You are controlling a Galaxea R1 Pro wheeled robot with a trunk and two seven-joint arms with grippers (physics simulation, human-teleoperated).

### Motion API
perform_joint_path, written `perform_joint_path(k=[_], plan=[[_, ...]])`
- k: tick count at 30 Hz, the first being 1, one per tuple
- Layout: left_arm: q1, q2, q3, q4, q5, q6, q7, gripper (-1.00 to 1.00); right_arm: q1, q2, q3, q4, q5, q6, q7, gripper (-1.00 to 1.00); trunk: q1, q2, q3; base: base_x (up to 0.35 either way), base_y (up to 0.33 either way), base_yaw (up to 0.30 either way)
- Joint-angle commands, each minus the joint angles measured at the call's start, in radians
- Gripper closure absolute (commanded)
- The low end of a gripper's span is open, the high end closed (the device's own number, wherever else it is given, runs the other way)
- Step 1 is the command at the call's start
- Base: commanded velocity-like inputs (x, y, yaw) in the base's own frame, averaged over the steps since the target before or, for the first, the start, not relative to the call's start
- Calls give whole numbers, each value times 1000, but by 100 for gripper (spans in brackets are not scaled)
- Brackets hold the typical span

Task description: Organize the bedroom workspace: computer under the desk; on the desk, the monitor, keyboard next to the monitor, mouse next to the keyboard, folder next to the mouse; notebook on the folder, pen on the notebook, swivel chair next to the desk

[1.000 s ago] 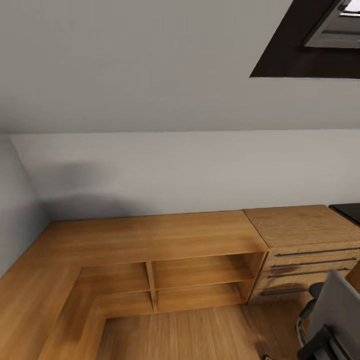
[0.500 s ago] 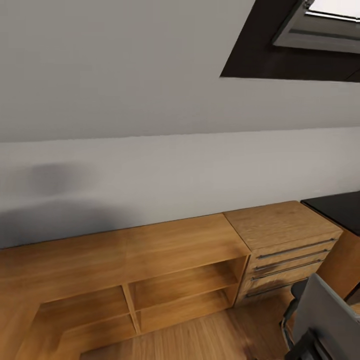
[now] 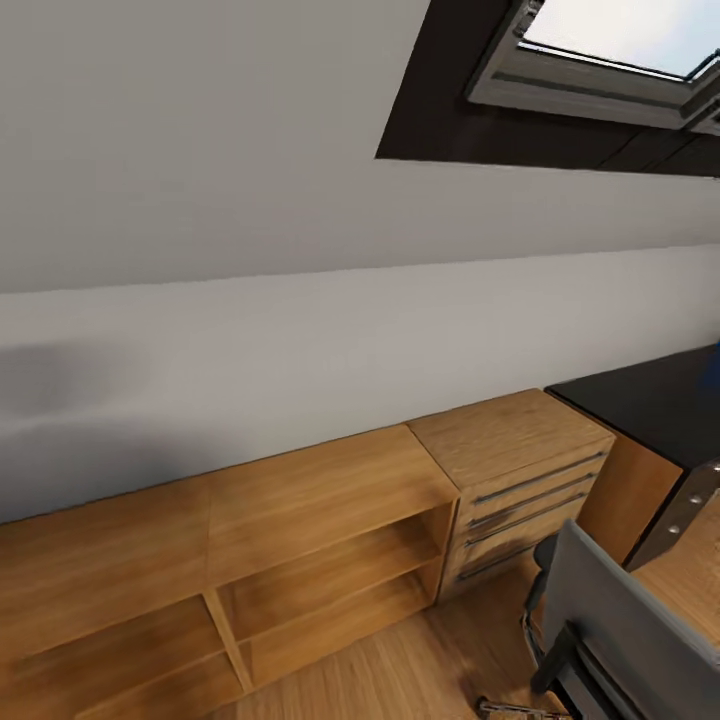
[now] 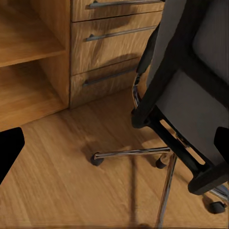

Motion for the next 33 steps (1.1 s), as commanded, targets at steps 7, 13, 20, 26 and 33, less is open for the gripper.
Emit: perform_joint_path(k=[7,13,20,26,33], plan=[[0,0,-8,0,0,-2,10,-100,-1,0,7,2,2,18,-3,-100,1,-2,-3,41,96,-284],[0,0,-8,0,0,-2,10,-100,-1,0,6,-1,1,65,15,-100,1,-2,-10,5,9,-211],[0,0,-8,0,0,-2,11,-100,-1,0,5,-2,0,72,19,-100,1,-2,-19,31,112,-189],[0,0,-8,0,0,-2,11,-100,-1,0,5,-2,0,73,19,-100,1,-2,-26,113,276,-186],[0,0,-8,0,0,-2,11,-100,-1,0,5,-2,0,73,19,-100,1,-2,-35,100,188,-192]])
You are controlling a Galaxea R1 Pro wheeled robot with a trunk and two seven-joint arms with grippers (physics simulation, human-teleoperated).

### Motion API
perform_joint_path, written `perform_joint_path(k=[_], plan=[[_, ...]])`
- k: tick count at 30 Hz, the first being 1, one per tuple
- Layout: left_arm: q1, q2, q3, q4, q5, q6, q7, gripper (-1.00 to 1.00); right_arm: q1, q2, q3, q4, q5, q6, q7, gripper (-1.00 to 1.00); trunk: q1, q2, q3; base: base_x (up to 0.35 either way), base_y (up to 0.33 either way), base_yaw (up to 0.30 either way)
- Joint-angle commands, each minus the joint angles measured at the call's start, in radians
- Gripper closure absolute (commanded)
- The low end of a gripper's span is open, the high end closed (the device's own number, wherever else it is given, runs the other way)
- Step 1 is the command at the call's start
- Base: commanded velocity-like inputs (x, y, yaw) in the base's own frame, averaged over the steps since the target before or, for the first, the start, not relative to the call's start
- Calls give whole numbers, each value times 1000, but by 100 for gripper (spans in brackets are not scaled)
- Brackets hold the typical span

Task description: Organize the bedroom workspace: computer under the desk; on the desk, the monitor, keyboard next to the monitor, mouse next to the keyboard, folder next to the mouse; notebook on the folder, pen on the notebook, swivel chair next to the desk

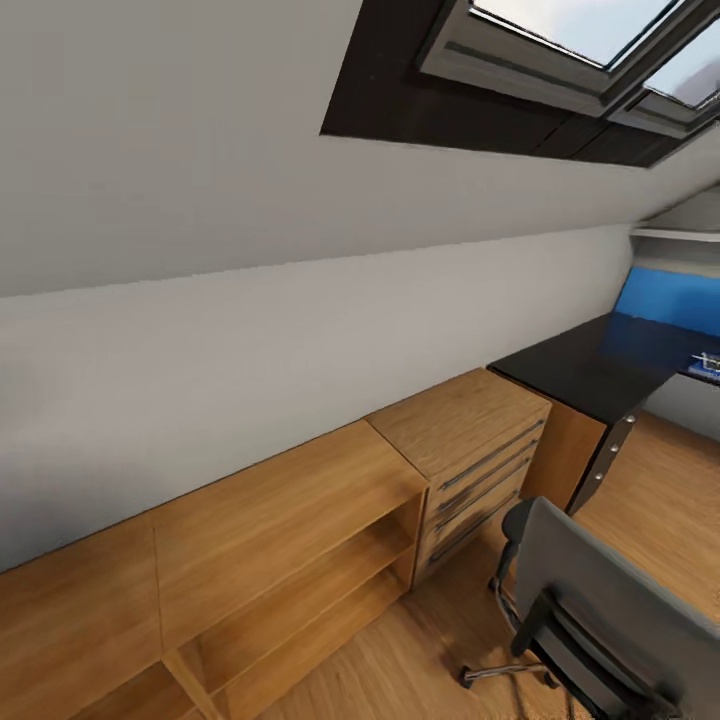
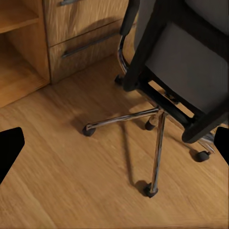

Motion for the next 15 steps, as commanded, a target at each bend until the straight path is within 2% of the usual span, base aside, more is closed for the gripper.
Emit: perform_joint_path(k=[1,15], plan=[[-1,0,-8,0,0,-2,10,-100,-1,0,8,1,2,-1,-10,-100,1,-2,-3,35,61,-211],[-1,0,-8,0,0,-2,11,-100,-1,0,8,1,2,-1,-10,-100,1,-2,-14,8,13,-243]])
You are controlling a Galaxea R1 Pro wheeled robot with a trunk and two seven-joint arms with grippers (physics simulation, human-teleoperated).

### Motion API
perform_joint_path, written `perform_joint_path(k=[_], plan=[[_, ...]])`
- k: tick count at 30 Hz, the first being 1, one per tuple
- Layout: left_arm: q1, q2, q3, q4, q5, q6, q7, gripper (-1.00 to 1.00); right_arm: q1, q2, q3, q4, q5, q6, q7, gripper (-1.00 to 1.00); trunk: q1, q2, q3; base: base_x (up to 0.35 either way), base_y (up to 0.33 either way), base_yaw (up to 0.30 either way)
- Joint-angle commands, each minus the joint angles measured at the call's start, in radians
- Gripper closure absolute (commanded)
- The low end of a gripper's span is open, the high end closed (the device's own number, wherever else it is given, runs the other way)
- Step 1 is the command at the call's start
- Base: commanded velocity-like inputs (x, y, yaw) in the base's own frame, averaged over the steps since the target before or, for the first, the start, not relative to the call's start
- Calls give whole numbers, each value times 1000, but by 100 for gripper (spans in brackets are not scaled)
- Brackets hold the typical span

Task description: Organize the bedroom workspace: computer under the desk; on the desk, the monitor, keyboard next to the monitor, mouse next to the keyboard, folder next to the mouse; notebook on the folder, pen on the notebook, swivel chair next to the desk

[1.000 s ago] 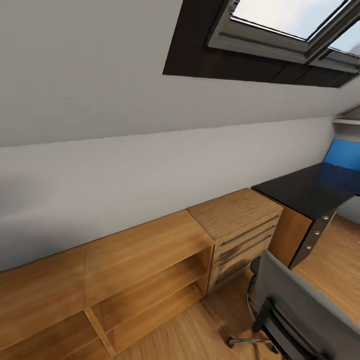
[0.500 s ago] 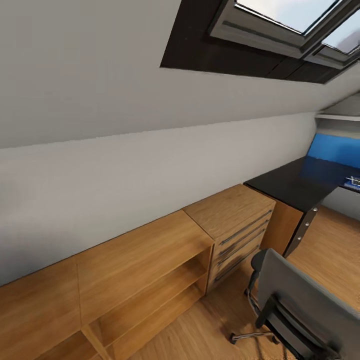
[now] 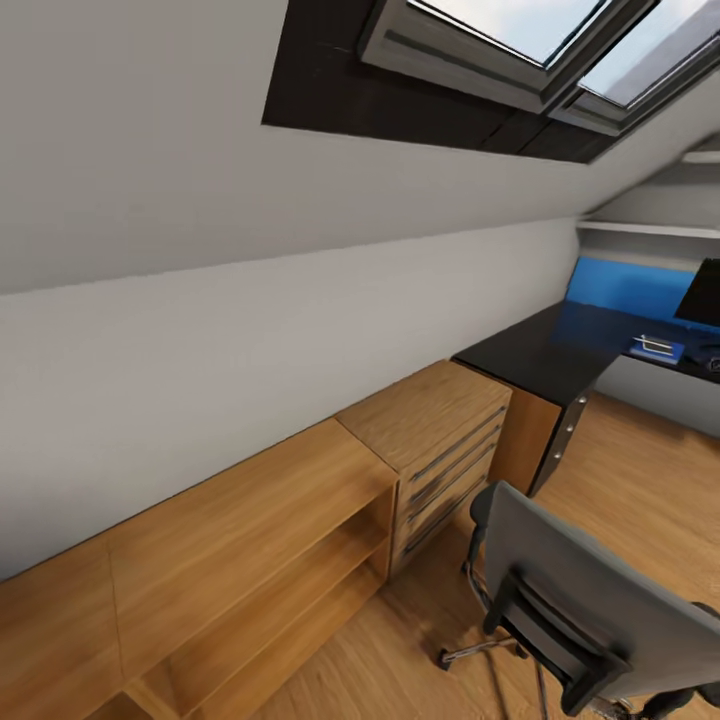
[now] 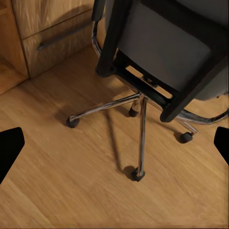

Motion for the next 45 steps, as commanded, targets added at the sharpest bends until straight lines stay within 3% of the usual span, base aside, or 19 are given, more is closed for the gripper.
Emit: perform_joint_path(k=[1,19,30,45], plan=[[-1,0,-9,0,0,-2,10,-100,-1,0,8,1,2,-1,-10,-100,1,-2,-3,0,1,-255],[-1,0,-8,0,0,-1,10,-100,-1,0,8,1,2,12,-10,-100,1,-2,-13,0,0,-259],[-1,0,-7,0,0,-1,10,-100,-1,0,8,1,2,14,4,-100,1,-2,-15,216,160,-268],[-1,0,-7,0,0,-1,10,-100,-1,-1,8,0,-1,14,22,-100,1,-2,-16,18,72,-281]])
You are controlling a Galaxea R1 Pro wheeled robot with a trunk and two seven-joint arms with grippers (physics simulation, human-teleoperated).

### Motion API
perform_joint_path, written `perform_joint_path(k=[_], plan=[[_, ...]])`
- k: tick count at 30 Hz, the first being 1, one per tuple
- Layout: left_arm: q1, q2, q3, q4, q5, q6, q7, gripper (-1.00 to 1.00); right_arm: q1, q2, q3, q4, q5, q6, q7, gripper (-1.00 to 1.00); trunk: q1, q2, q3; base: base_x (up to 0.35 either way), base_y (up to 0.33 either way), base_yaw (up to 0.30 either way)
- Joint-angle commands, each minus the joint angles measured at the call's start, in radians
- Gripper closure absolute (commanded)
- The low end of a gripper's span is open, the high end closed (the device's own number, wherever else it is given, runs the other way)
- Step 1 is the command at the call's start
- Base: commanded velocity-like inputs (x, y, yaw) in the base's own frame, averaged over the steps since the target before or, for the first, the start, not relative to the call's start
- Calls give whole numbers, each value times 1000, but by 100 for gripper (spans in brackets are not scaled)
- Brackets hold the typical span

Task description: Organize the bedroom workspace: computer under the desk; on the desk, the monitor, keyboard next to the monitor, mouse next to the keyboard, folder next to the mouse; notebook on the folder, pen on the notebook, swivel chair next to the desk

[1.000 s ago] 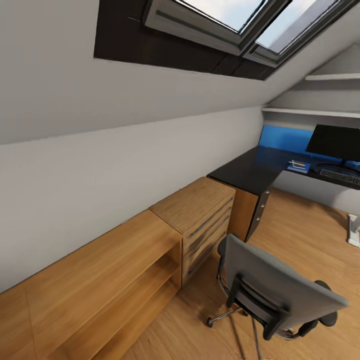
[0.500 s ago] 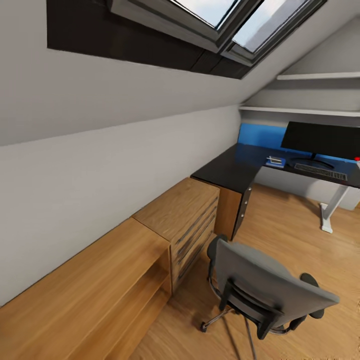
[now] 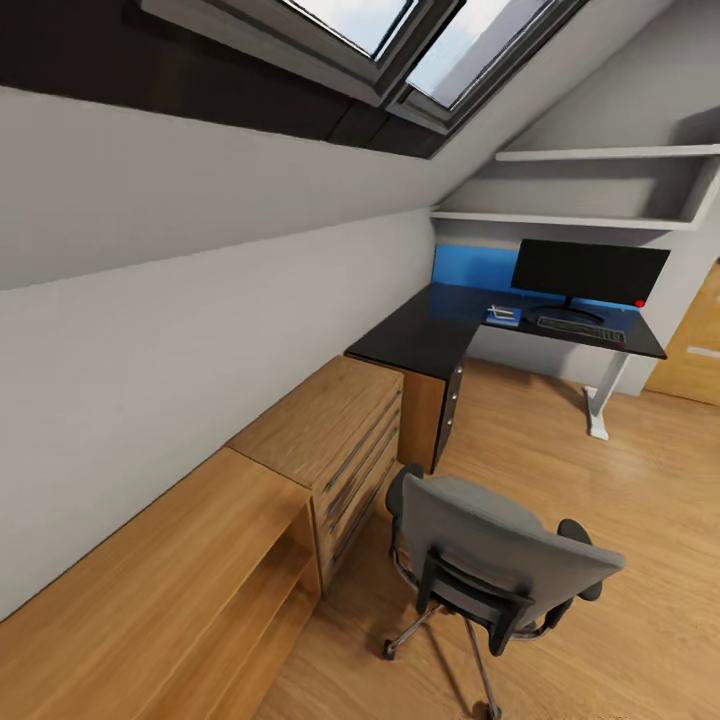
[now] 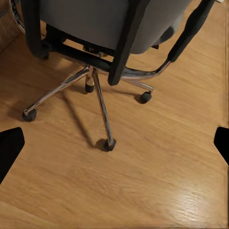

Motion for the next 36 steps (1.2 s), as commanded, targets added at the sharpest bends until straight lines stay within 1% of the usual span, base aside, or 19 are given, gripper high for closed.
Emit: perform_joint_path(k=[1,9,36], plan=[[0,0,-8,0,0,-2,10,-100,-1,0,8,2,2,-1,-10,-100,1,-2,-2,0,29,-283],[0,0,-8,0,0,-2,10,-100,-1,0,8,2,2,-1,-10,-100,1,-2,-2,0,114,-285],[0,0,-9,0,1,-2,8,-100,-1,0,7,3,2,1,-10,-100,1,-2,-2,3,203,-288]])
